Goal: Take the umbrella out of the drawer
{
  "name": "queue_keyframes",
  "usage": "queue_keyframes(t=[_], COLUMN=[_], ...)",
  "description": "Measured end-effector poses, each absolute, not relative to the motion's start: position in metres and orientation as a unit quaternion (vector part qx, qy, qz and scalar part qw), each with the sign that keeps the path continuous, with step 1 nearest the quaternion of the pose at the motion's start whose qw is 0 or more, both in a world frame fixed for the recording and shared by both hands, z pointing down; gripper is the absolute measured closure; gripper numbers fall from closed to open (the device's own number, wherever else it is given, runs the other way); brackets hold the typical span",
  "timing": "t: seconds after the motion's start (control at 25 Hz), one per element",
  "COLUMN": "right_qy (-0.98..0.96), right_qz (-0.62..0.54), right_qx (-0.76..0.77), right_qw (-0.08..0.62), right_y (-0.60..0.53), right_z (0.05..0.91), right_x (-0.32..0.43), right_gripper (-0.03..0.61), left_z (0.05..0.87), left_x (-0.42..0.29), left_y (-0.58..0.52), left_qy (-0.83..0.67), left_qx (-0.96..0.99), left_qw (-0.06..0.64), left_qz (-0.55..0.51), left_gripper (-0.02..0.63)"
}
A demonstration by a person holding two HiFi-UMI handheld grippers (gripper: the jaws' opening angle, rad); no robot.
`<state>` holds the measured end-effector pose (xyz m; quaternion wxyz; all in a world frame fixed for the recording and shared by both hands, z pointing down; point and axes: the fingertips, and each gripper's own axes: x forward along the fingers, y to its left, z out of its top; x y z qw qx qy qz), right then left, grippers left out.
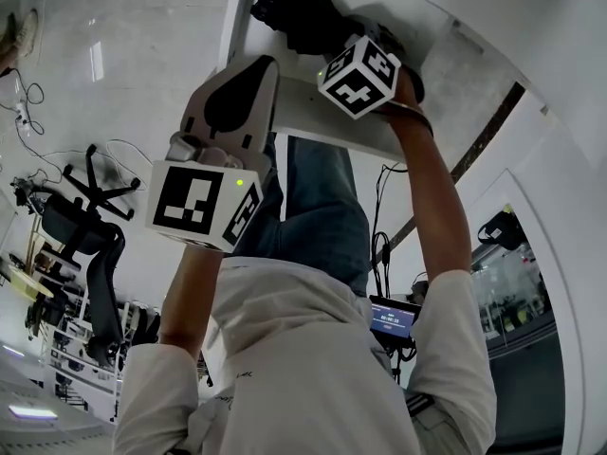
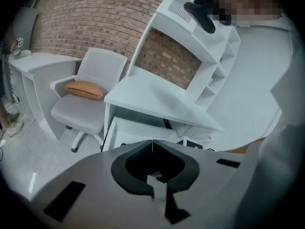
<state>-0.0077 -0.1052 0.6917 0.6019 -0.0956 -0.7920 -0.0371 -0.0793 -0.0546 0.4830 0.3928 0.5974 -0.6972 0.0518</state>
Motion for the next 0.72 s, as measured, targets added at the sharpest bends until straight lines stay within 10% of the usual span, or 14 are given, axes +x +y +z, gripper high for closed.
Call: queue_keyframes(t=[0.72], right_qy=[-0.798], right_qz=[-0.037], right_qx=[-0.086], right_qw=[0.596], right_y=[-0.106], right_z=[0.667], right_x=[-0.008], right_gripper=[0.334], left_z=[0.464], left_x=[-0.076], left_y=[-0.052], left_qy=[-0.696], left_qx=[0.599], left_qw=[0.394], left_qz=[0.04], left_gripper=[0.597])
